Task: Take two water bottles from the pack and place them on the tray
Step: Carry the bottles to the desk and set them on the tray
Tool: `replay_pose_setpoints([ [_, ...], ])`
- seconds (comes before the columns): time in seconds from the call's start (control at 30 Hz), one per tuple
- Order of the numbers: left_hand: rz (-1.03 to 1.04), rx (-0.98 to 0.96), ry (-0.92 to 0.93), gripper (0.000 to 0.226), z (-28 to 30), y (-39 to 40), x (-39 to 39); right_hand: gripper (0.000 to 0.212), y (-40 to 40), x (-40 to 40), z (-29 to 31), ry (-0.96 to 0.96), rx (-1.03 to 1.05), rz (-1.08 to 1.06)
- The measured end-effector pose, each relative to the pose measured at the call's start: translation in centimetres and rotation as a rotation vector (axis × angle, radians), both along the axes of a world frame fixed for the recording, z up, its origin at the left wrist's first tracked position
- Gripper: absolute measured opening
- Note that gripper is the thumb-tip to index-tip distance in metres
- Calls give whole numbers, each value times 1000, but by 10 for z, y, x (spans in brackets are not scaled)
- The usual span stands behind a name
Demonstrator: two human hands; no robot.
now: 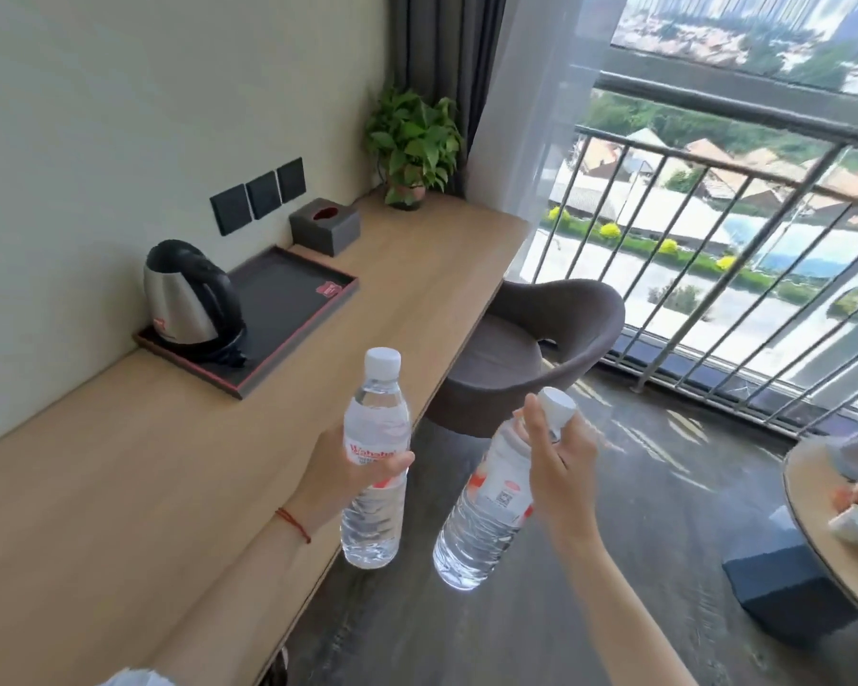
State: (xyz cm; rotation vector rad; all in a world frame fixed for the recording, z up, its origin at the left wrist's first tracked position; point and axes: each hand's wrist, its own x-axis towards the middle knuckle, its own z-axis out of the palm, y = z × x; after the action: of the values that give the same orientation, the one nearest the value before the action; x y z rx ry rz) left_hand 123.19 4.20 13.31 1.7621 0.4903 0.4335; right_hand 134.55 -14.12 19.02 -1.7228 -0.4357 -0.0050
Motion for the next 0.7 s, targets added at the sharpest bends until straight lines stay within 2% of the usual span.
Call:
replay_pose_setpoints([
  [0.13,106,-7,22,47,4,11,55,18,25,79,0,39,11,109],
  [0.27,216,-51,56,33,-5,35,98,21,65,142,-6,44,11,192],
  [0.37,275,-80,69,35,-14,60,128,32,101,184,-15,34,3,266],
  [0.7,456,-118,72,43,-14,155,223,18,236,291,-14,40,-5,512],
])
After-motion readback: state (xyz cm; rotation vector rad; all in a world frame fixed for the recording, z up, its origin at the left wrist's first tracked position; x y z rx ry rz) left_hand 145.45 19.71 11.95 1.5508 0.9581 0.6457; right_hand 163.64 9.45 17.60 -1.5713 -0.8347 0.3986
